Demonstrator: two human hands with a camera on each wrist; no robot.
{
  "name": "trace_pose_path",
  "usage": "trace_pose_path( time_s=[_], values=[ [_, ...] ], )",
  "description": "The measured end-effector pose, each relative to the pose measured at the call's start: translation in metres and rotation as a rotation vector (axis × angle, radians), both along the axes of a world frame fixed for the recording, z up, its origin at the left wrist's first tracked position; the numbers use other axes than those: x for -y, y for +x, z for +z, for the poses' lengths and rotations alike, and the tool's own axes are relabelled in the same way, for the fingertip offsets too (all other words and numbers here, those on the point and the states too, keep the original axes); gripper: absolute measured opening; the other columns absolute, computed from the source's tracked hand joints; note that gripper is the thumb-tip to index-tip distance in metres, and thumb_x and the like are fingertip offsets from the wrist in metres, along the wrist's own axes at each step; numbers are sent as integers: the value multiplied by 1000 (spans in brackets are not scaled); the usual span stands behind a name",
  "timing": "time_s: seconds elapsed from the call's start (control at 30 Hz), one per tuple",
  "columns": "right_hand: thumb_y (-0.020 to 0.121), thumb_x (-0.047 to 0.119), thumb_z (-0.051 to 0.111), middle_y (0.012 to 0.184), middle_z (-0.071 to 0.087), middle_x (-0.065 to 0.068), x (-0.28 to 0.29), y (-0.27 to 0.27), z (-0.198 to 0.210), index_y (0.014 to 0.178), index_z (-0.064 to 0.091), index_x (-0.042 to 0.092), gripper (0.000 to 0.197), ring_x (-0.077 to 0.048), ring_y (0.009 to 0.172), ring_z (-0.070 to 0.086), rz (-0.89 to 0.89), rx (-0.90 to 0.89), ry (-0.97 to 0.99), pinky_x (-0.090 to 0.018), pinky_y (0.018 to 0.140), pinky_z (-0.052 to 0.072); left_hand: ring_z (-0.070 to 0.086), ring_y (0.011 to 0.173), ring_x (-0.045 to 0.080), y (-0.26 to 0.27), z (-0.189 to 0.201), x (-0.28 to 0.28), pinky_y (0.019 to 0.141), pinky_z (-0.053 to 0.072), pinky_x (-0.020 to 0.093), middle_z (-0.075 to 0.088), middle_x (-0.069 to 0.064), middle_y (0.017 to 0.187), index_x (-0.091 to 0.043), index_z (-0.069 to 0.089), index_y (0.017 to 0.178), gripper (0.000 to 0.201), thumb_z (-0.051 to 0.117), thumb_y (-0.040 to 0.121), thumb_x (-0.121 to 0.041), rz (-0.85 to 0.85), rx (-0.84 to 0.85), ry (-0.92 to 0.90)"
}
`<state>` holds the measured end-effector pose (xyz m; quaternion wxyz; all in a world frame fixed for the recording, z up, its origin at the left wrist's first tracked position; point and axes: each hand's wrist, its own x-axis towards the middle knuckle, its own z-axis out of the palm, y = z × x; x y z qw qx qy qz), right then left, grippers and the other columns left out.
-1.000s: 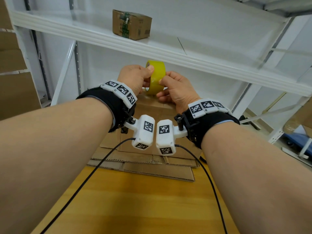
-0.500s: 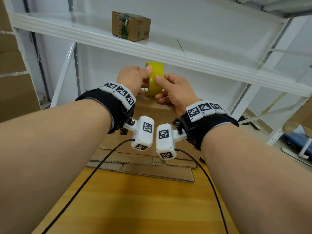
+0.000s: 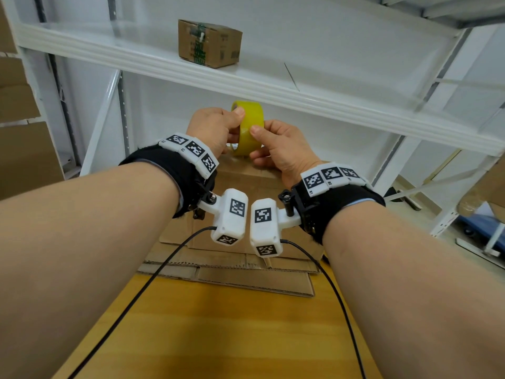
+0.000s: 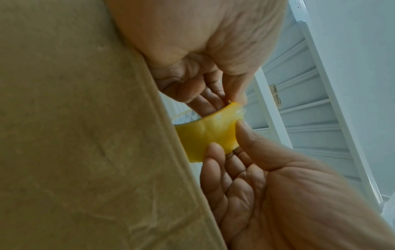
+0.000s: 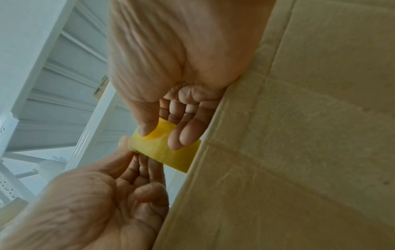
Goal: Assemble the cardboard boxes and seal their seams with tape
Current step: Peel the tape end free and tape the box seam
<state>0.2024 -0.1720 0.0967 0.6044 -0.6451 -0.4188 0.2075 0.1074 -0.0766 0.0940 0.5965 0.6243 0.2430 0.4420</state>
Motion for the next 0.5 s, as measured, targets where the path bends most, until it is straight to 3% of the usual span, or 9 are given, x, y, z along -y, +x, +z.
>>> trace_pose_path(
  time_s=[0.5],
  values=[
    [96,22,53,70,59,-12,-6,-6,3,85,59,15,14,-14,47,52,-104,56,-49,-26,50,47,52,46,6,2,-1,0,41,33,15,57,0,64,-16,54,67,28,64,90,-29,5,-10,44]
  ],
)
